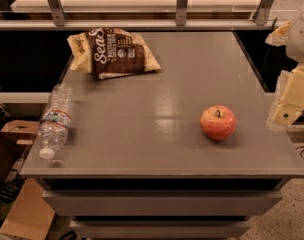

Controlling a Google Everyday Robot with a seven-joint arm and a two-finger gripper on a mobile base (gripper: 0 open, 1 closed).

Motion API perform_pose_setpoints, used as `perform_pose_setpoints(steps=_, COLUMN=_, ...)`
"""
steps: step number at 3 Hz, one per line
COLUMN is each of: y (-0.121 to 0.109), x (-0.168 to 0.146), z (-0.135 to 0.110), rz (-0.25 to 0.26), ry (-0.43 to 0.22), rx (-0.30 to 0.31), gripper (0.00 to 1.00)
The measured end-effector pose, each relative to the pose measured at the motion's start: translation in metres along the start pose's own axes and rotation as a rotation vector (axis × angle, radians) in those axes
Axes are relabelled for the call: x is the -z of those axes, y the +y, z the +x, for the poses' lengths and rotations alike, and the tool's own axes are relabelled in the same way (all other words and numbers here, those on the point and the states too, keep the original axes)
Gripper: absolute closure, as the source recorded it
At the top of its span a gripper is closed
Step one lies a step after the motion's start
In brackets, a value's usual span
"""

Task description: Move apple near brown chip bag

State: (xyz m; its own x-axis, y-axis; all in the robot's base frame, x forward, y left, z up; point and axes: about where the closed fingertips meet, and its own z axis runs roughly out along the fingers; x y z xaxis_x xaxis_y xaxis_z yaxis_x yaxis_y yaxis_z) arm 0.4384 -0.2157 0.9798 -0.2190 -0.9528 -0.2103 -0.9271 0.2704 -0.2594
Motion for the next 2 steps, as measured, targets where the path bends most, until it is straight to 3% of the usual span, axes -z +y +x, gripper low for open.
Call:
perform_pose_setpoints(steps=1, y=0.0000, x=0.0000, z=0.0000, rz=0.000, ry=0.000, rx=0.000, gripper=0.00)
perform_pose_setpoints(steps=2, y=-0.0038, x=-0.0099, z=-0.0020, rz=-0.049, ry=-0.067, rx=0.006, gripper=0.00)
